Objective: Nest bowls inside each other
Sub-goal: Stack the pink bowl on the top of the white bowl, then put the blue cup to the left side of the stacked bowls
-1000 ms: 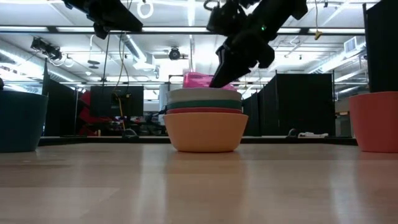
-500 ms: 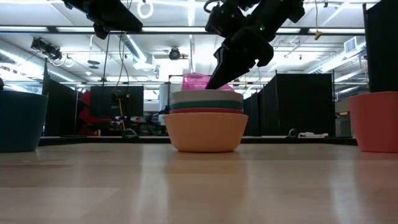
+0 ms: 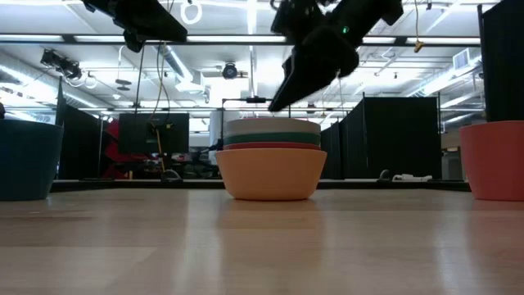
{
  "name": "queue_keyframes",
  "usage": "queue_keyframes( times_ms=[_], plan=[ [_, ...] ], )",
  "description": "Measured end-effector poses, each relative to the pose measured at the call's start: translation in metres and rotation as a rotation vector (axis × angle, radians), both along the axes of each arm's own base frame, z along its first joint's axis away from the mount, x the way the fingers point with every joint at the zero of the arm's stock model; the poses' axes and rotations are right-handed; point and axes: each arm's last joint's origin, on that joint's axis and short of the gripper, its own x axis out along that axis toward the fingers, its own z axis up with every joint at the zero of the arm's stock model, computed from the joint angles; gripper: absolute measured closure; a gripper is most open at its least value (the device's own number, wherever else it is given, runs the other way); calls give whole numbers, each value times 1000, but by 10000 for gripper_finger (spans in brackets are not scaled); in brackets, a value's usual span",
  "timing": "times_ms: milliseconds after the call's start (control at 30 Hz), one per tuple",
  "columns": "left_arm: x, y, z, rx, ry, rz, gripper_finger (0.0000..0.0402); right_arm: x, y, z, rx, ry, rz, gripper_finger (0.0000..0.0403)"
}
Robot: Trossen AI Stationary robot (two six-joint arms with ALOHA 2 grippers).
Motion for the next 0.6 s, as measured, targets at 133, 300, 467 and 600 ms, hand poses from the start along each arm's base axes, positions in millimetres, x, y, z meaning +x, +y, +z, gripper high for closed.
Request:
queue_keyframes(
  times_ms=[133,300,467,600],
  plan=[
    [-1,0,-1,-2,14,-8,338,-11,2,22,-61,-66,-23,261],
    [-5,0,-10,-85,88,10,330,-33,-4,54,-119,-136,-80,270],
    [-15,-2,-26,-242,252,6,325,-52,-7,75,-114,-174,-90,287],
    [-23,-4,-19,-286,294,33,338,-54,-11,75,-117,-158,-102,292]
  ],
)
